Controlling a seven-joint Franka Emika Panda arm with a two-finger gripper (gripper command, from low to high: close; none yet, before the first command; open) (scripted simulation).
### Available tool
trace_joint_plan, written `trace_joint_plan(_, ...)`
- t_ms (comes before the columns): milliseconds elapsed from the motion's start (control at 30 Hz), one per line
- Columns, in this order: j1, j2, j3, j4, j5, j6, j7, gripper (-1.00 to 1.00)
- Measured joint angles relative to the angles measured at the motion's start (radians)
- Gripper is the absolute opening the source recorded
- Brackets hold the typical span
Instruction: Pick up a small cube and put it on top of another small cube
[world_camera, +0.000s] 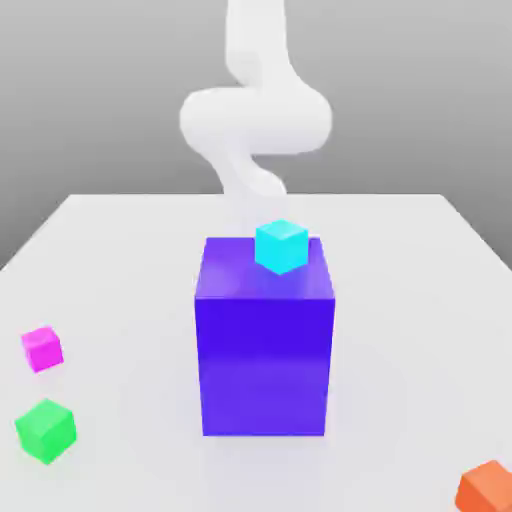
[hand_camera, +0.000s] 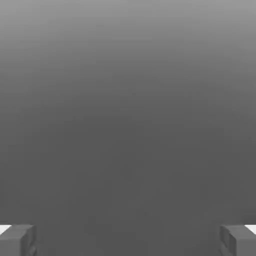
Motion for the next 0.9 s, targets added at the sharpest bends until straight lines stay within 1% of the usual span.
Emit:
trace_joint_plan(300,-0.192,0.308,-0.154,-0.135,-0.082,0.174,0.023,0.00)
trace_joint_plan(433,-0.264,0.442,-0.241,-0.194,-0.087,0.251,0.011,0.00)
trace_joint_plan(533,-0.313,0.545,-0.309,-0.239,-0.065,0.310,-0.016,0.00)
trace_joint_plan(633,-0.377,0.652,-0.372,-0.285,-0.008,0.369,-0.069,0.00)
trace_joint_plan(733,-0.452,0.764,-0.395,-0.329,0.097,0.426,-0.156,0.00)
trace_joint_plan(800,-0.505,0.839,-0.370,-0.347,0.185,0.465,-0.225,0.00)
trace_joint_plan(900,-0.584,0.950,-0.275,-0.332,0.312,0.540,-0.321,0.00)
